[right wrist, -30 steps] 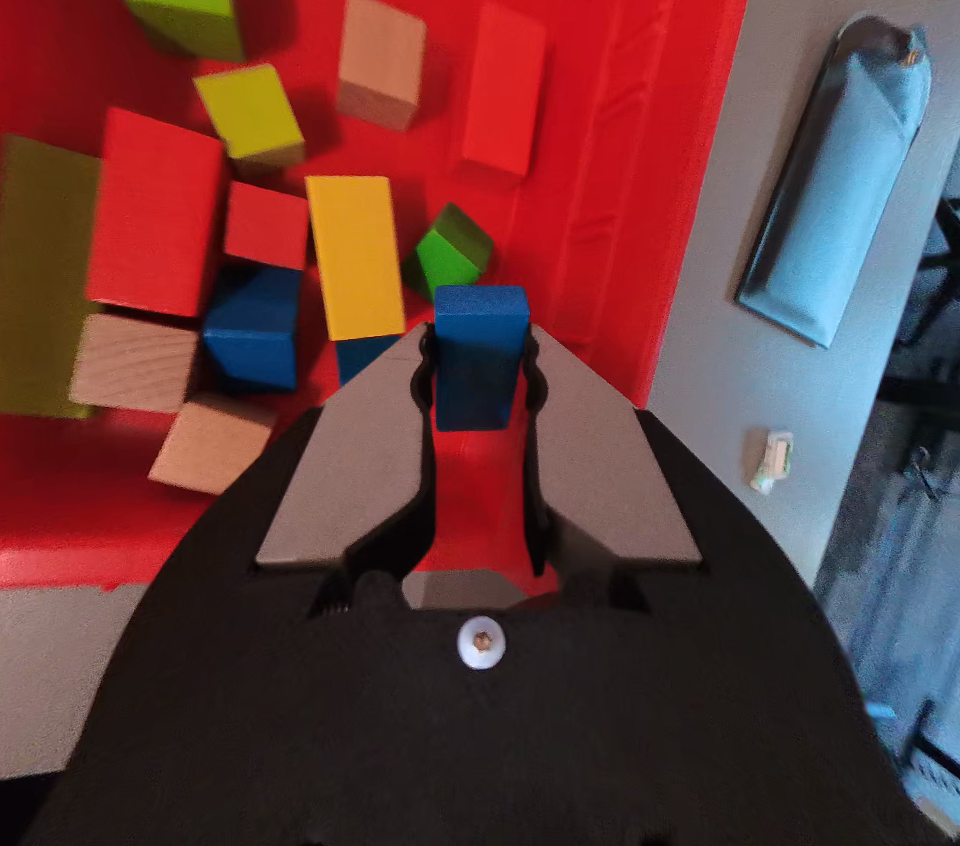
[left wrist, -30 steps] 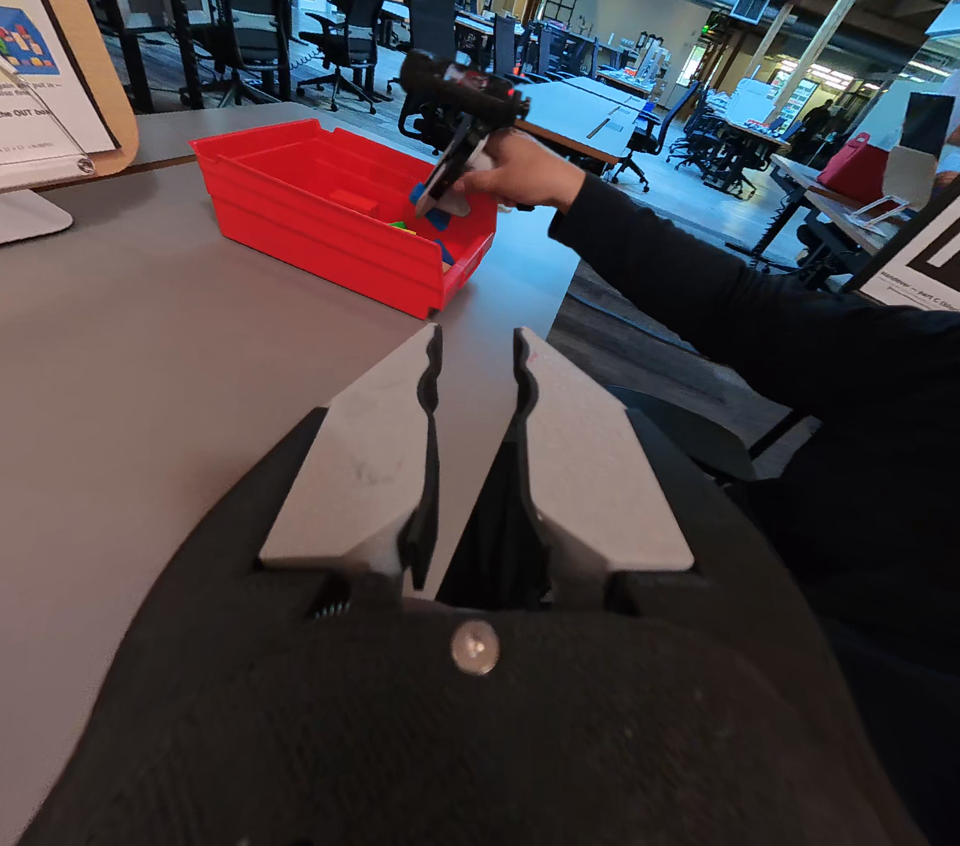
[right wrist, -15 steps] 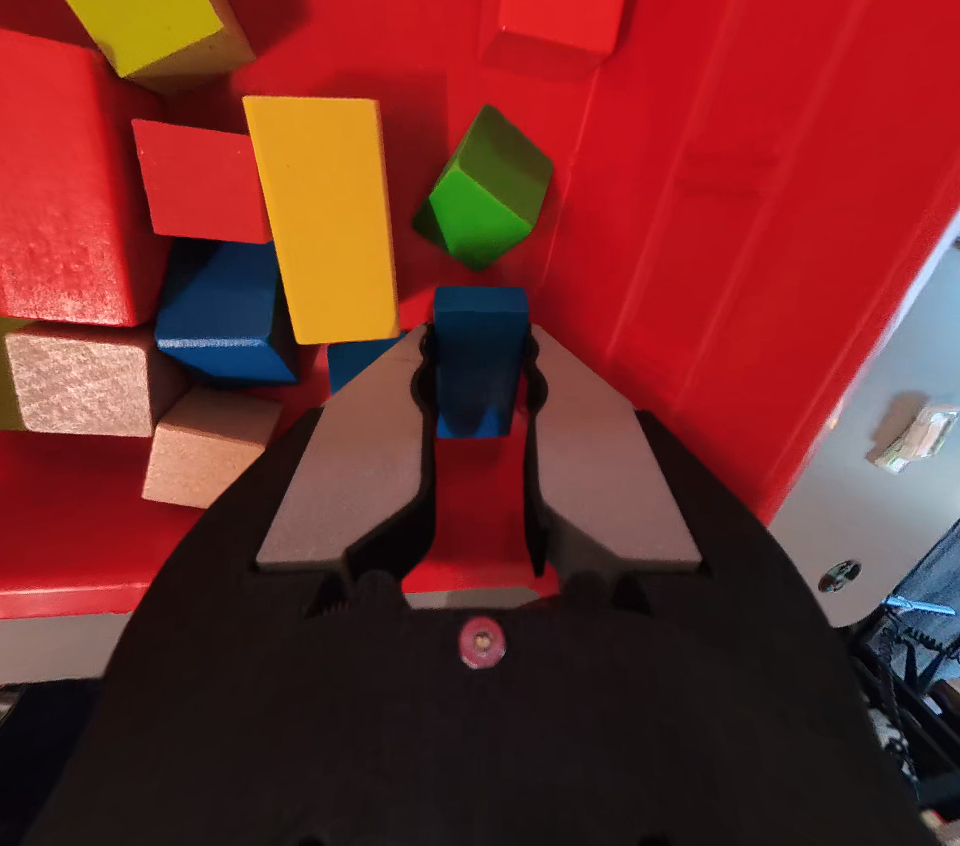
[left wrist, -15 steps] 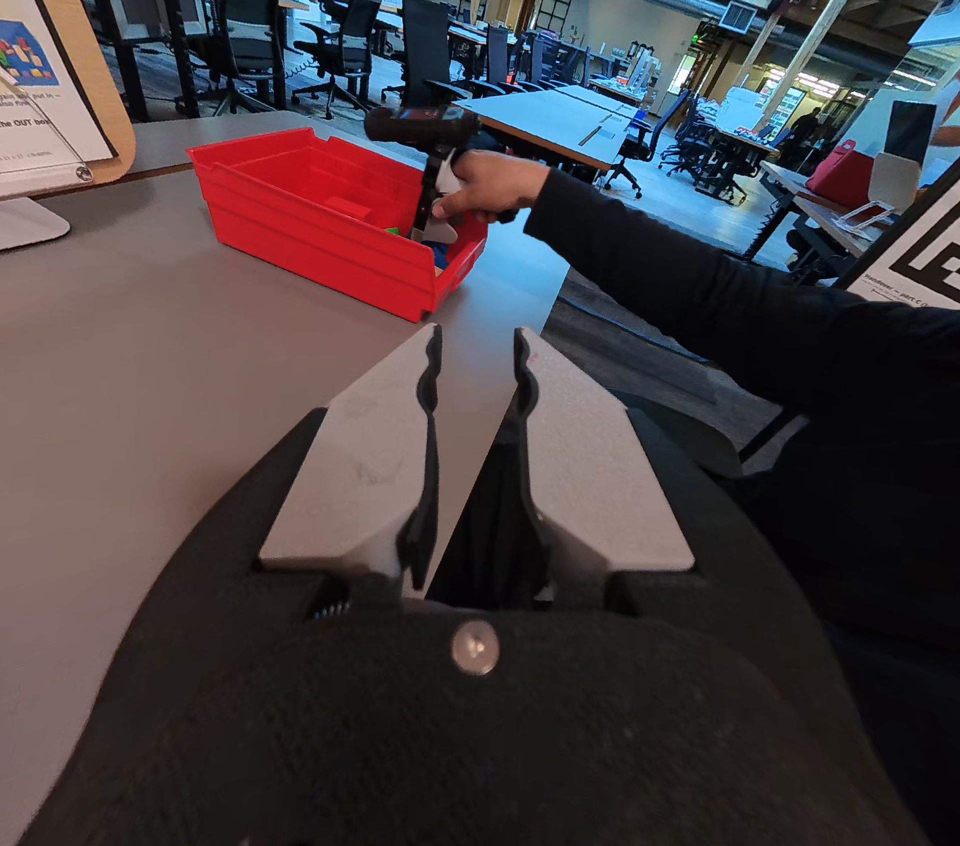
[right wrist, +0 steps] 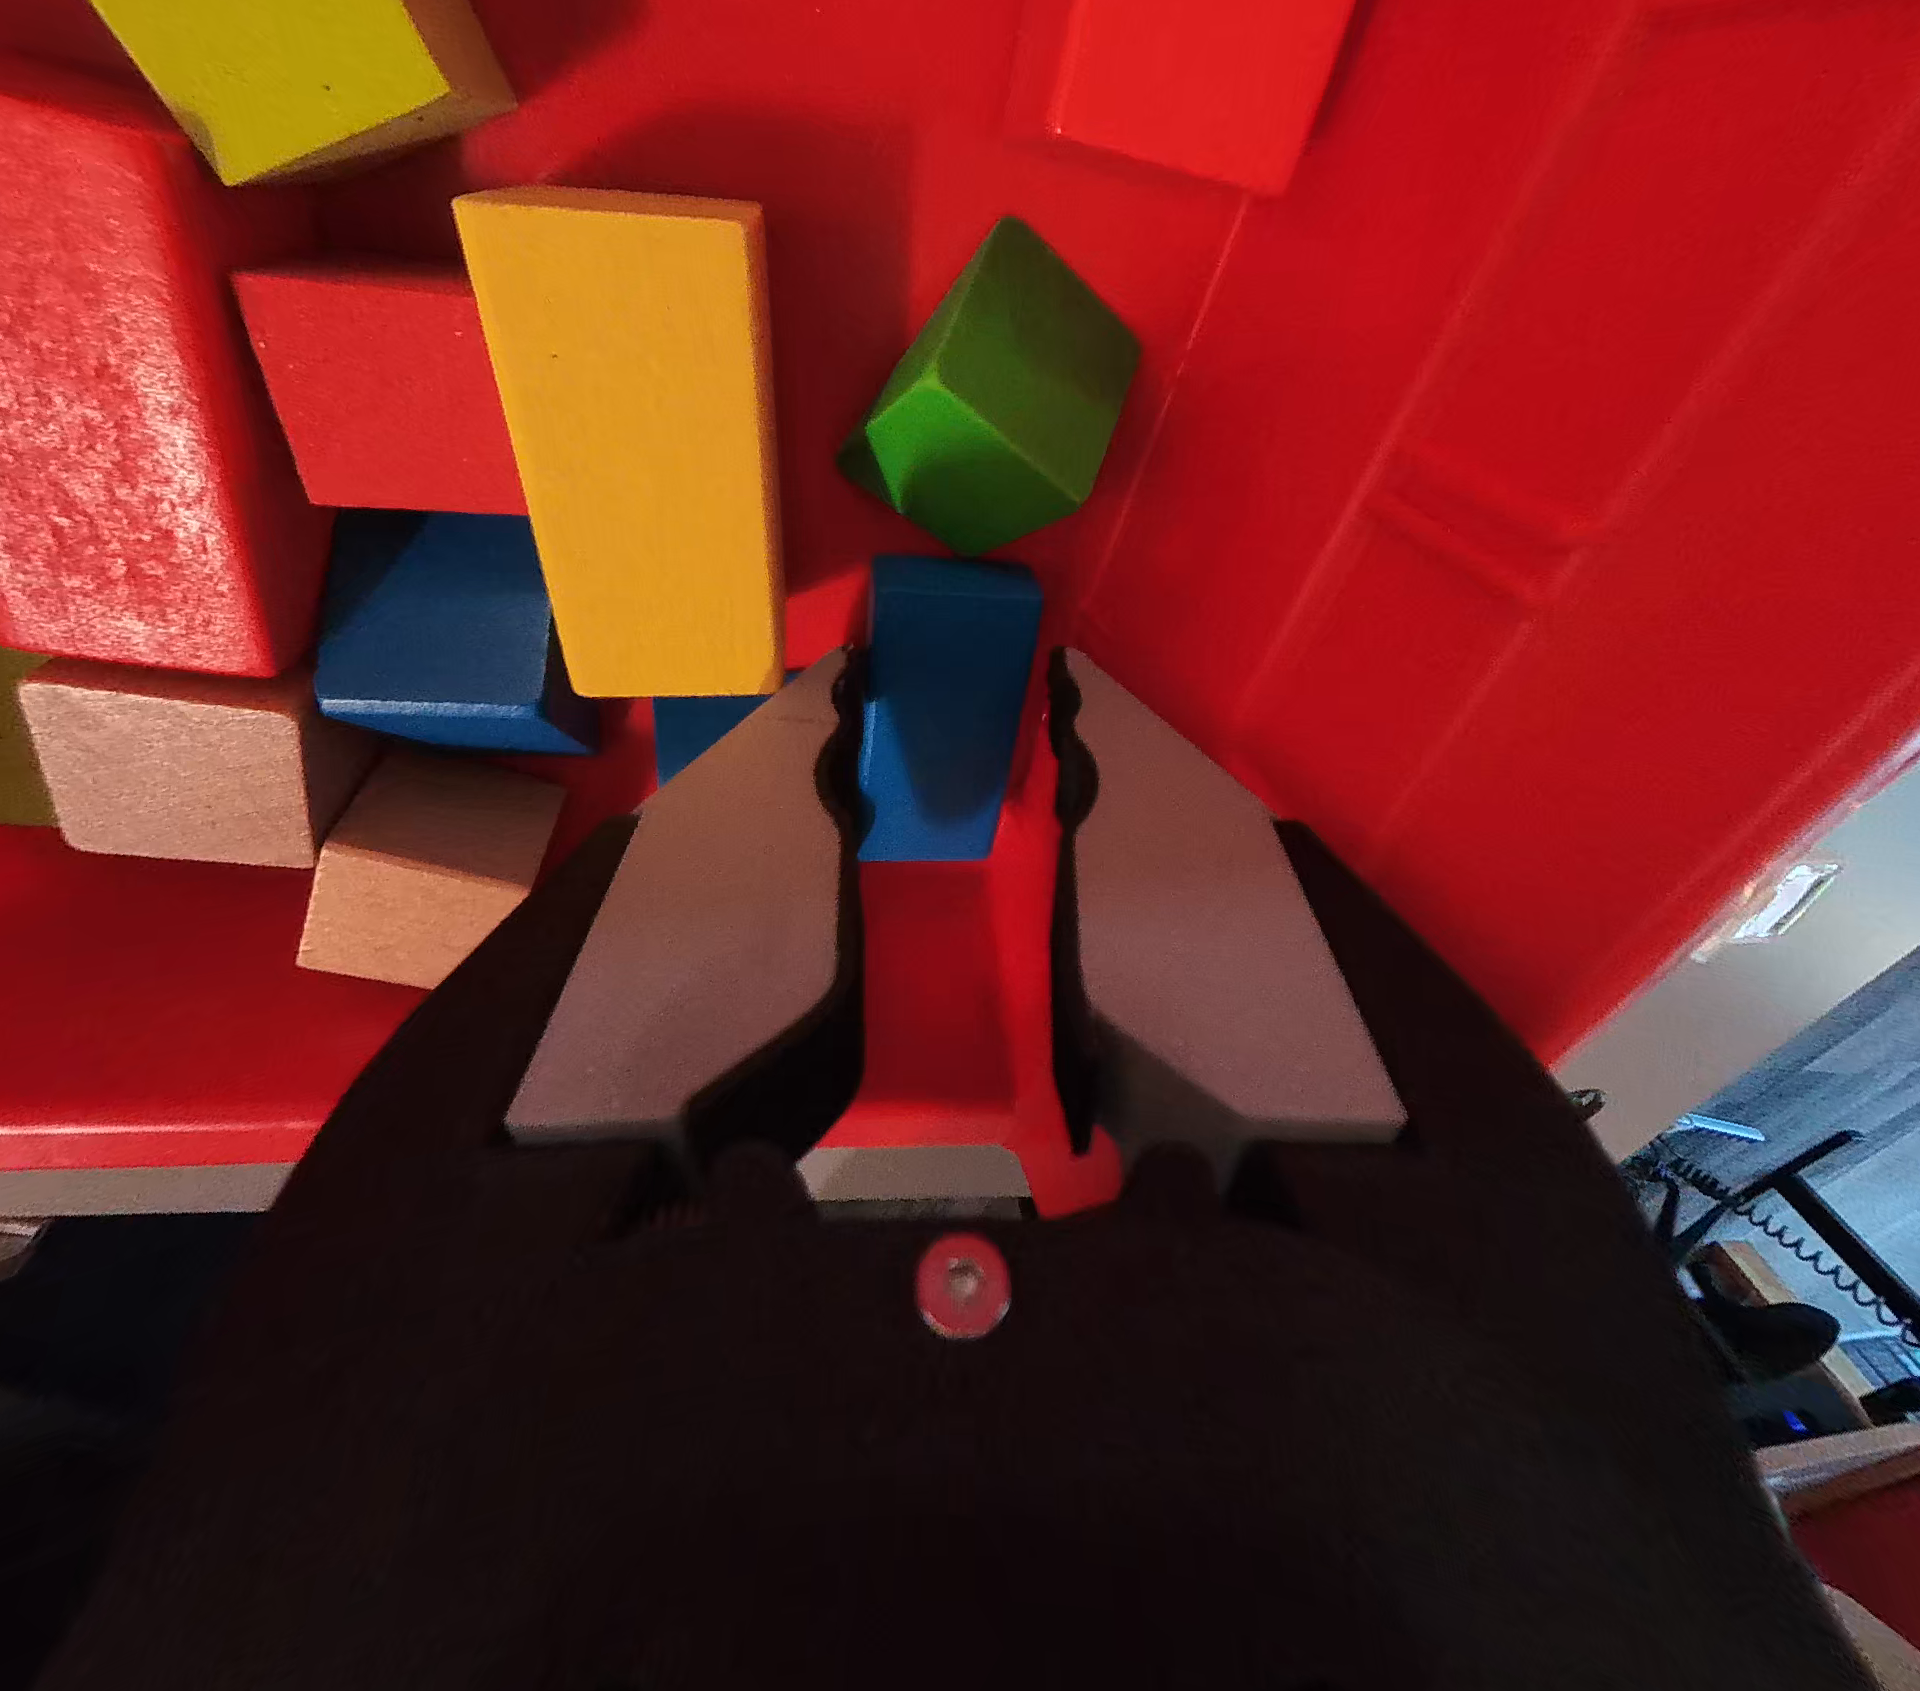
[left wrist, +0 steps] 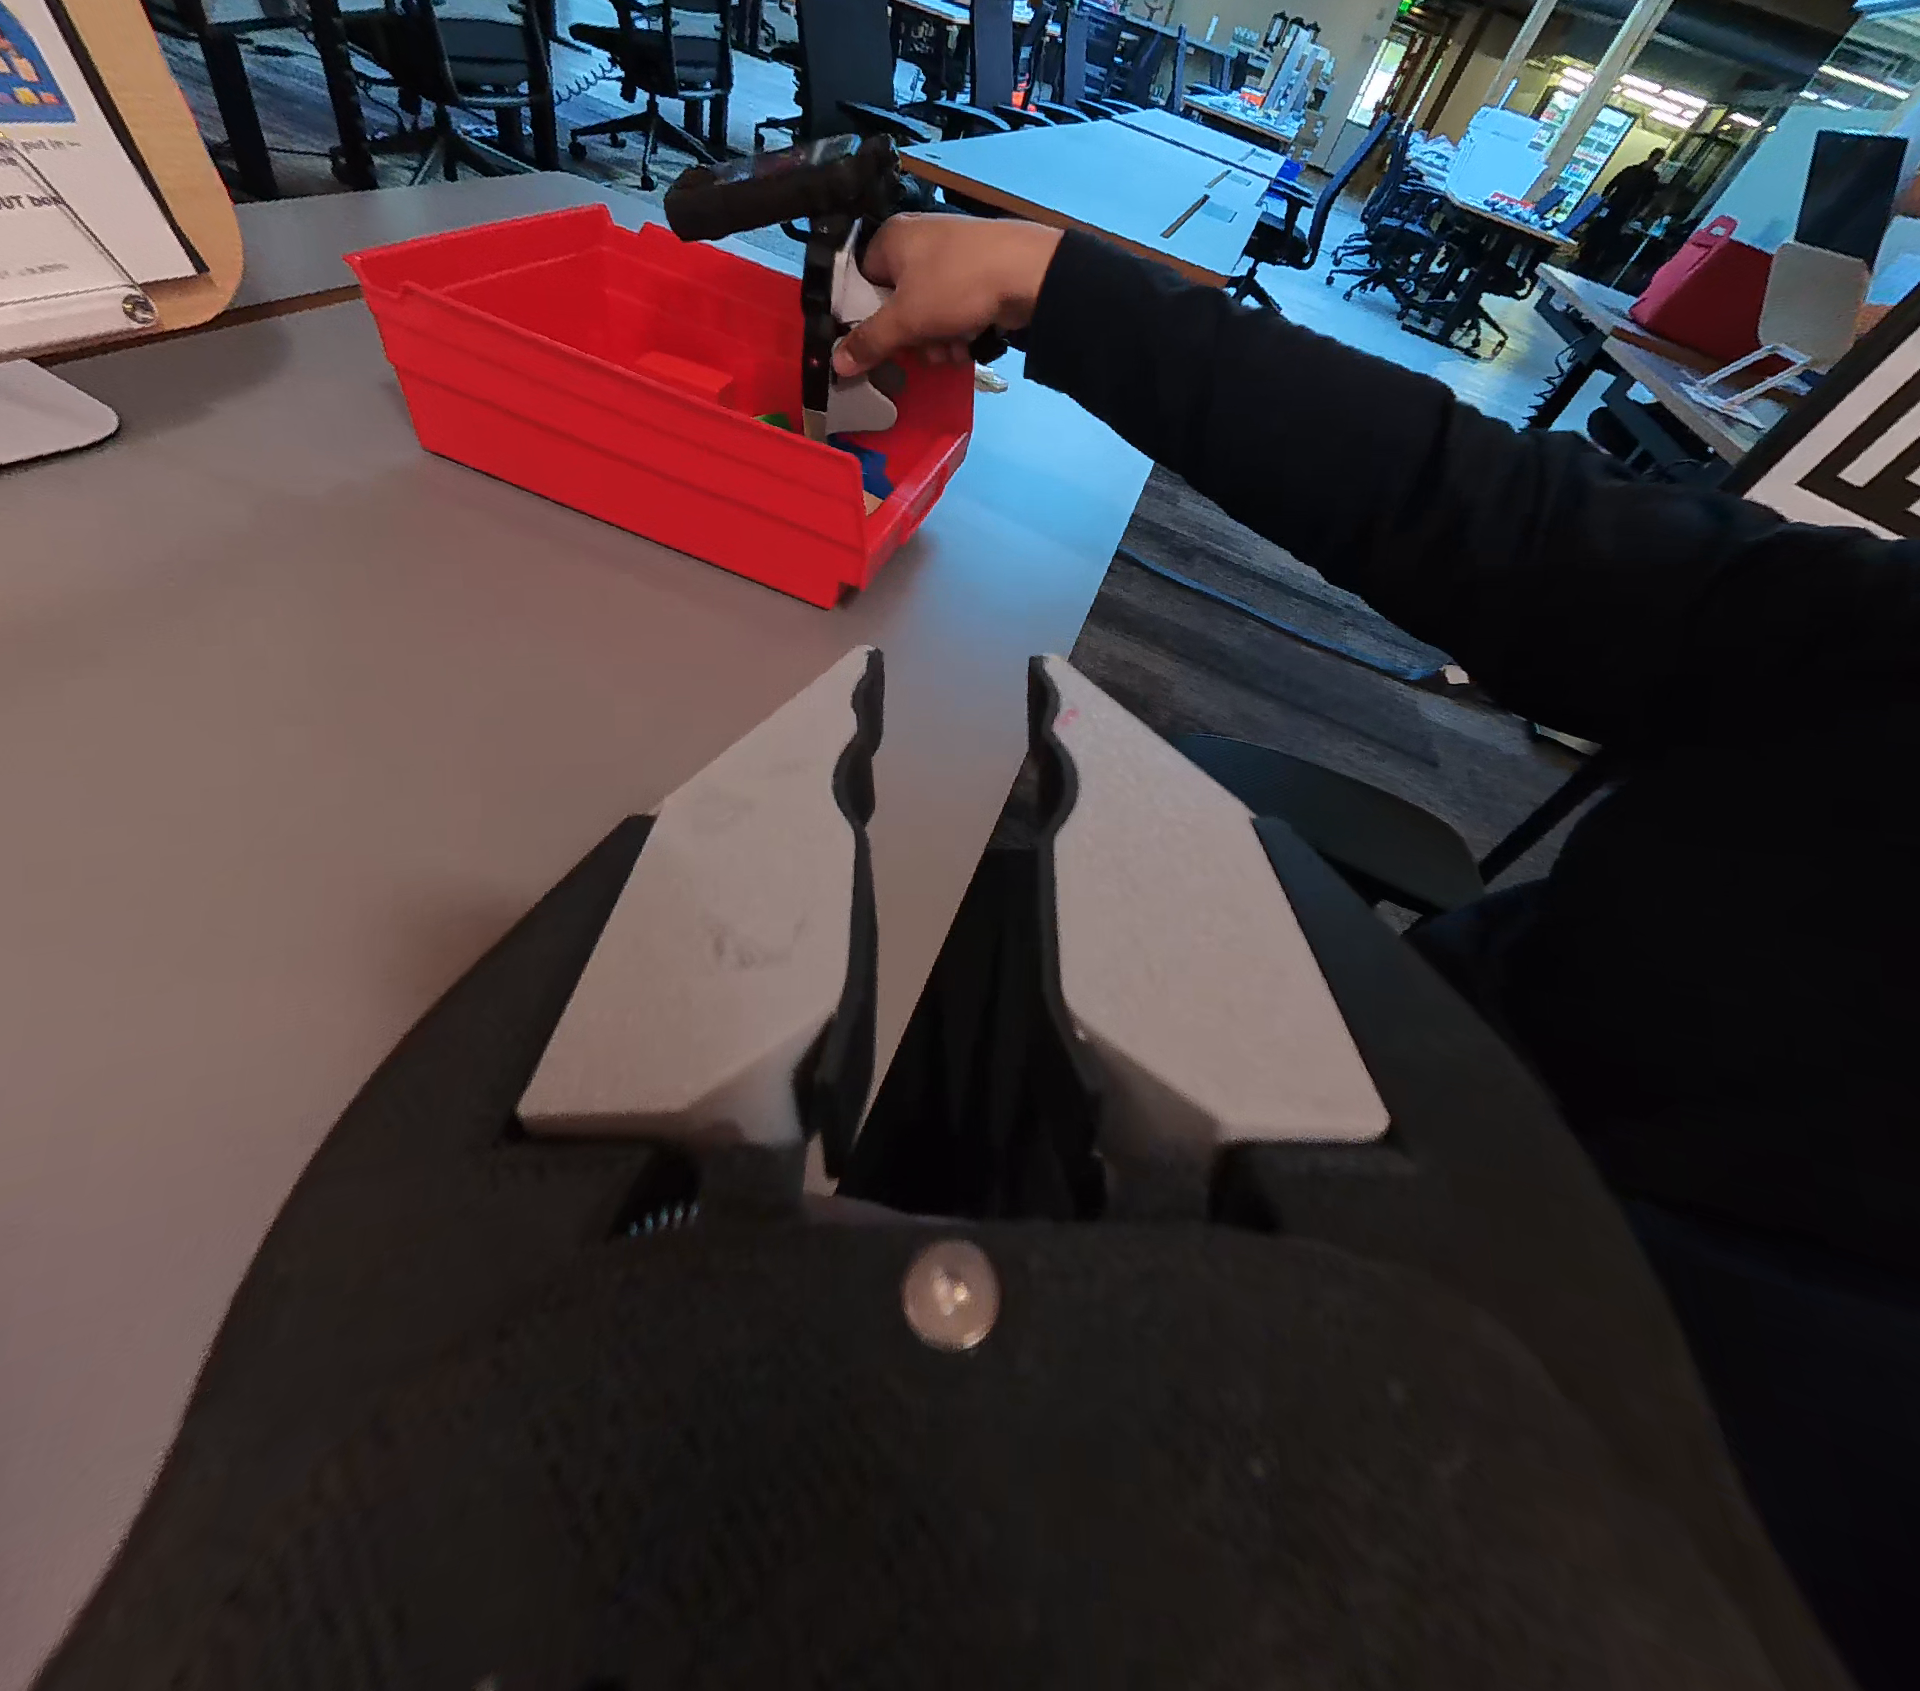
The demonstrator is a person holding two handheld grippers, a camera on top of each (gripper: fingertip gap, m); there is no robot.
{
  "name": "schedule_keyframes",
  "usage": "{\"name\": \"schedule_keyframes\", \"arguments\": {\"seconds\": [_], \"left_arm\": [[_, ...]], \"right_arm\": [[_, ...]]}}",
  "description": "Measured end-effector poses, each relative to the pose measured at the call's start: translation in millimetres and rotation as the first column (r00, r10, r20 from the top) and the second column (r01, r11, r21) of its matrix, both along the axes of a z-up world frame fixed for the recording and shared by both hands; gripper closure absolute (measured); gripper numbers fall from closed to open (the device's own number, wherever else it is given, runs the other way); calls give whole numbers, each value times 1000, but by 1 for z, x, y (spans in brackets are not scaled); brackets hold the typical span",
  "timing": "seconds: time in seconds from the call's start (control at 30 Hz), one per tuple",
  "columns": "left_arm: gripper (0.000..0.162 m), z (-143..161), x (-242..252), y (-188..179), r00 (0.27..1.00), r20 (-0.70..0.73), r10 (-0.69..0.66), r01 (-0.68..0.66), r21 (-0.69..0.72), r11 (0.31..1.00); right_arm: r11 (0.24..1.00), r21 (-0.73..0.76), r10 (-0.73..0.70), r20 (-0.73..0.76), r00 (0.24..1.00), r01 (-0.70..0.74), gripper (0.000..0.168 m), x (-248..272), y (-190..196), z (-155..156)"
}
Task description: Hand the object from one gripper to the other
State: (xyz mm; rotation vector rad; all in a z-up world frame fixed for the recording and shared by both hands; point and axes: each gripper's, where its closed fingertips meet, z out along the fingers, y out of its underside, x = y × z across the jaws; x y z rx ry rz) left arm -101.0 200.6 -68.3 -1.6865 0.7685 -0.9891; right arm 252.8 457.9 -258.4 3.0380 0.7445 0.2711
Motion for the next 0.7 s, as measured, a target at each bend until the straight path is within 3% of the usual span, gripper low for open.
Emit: {"name": "schedule_keyframes", "arguments": {"seconds": [0.2,0.37,0.43,0.53,0.6,0.7], "left_arm": [[136,0,-7,4,1000,-9,24,-24,4,1000],[134,13,-56,20,978,1,209,-209,45,977],[133,12,-96,36,927,-52,372,-369,62,928],[134,20,-167,60,792,-109,600,-592,102,800],[135,21,-207,81,718,-133,684,-677,94,729],[127,-11,-256,125,646,-270,714,-743,-10,669]], "right_arm": [[999,49,24,-3,1000,-24,134,0,-1,10],[937,330,101,45,994,-111,132,0,4,66],[874,468,150,-3,989,-131,132,-11,-1,91],[803,578,247,-105,963,-143,131,-28,-25,109],[806,576,296,-191,936,-138,129,-37,-44,106],[819,562,324,-285,902,-117,126,-39,-64,100]]}}
